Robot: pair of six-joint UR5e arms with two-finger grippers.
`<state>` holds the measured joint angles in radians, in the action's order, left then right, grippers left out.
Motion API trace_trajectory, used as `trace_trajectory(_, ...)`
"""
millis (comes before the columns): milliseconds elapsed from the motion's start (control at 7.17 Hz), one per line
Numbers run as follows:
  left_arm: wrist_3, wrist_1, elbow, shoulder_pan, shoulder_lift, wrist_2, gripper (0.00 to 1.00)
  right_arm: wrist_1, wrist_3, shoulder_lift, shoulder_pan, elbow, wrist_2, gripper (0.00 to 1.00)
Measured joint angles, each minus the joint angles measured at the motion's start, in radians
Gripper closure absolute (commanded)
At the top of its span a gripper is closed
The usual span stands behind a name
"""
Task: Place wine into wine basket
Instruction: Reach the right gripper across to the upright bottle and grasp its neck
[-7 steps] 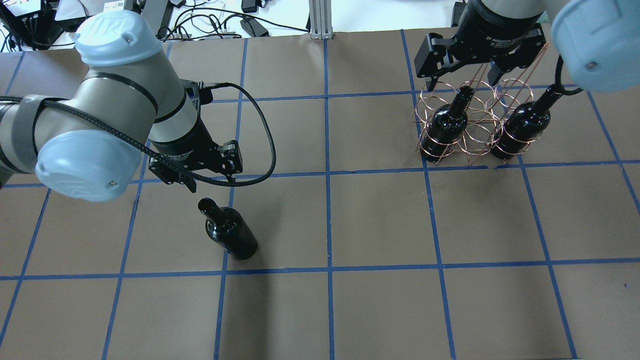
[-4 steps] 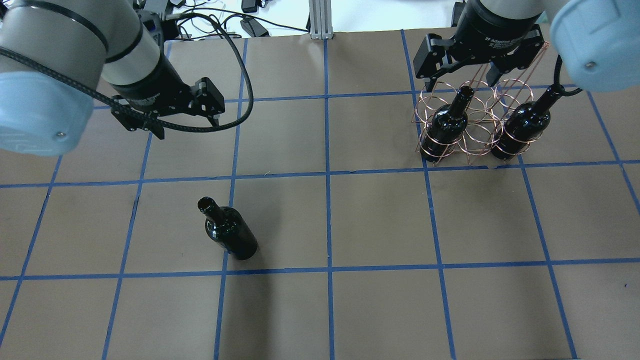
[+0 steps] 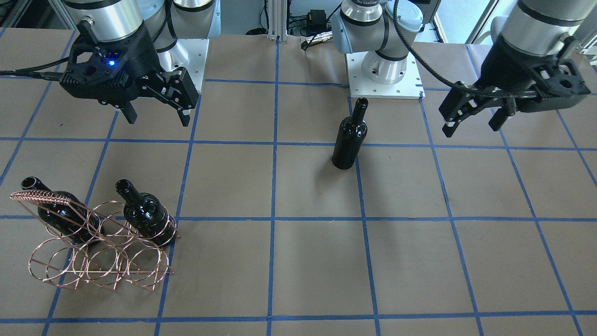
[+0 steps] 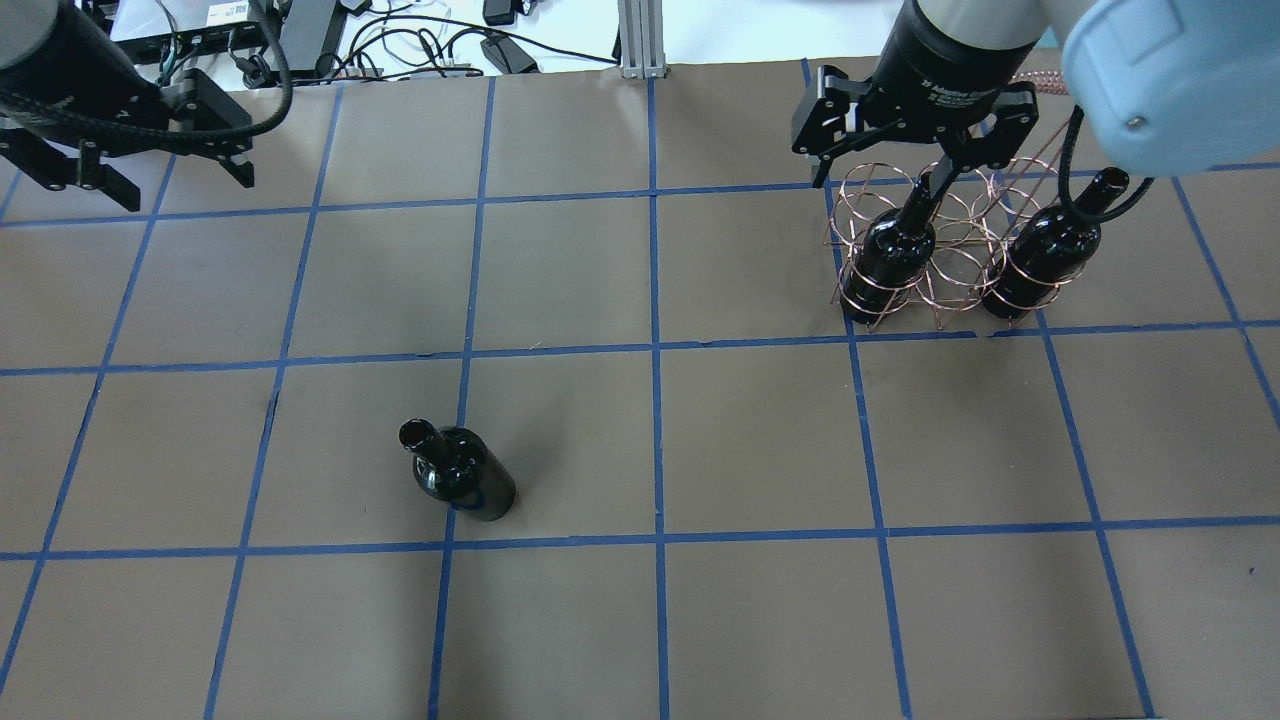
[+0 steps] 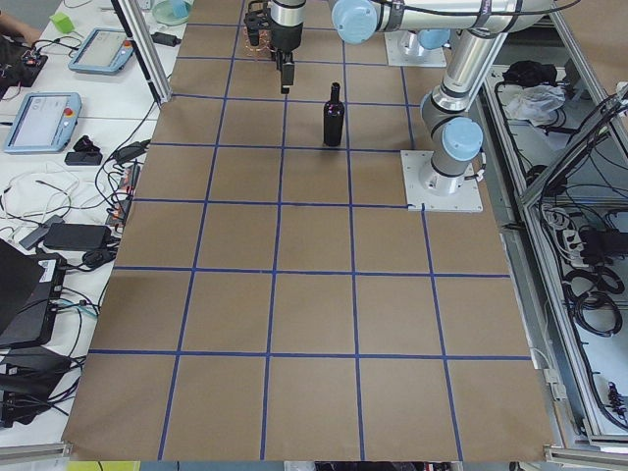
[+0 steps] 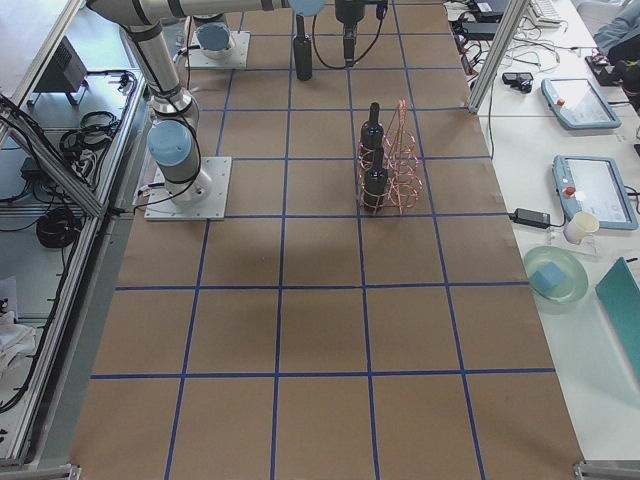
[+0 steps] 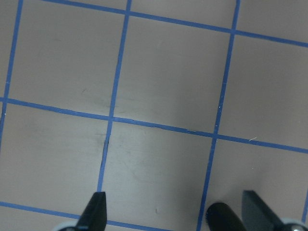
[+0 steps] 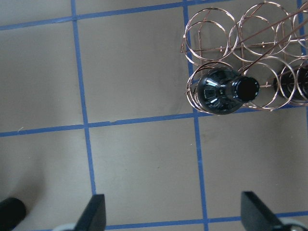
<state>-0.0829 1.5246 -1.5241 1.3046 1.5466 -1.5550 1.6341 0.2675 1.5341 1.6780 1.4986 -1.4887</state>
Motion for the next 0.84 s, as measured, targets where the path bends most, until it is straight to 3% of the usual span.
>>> trace_trajectory(279,-0.068,0.015,0.002,-0.077,-0.001,-0.003,0.00,-0.002,0.211,-0.048,0.132,-0.077,0.021,0.00)
trace_trajectory(836,-0.081,0.040,-0.002,-0.106,-0.019,-0.033,0.00,0.037,0.692,-0.166,0.426,-0.166,0.006,0.00)
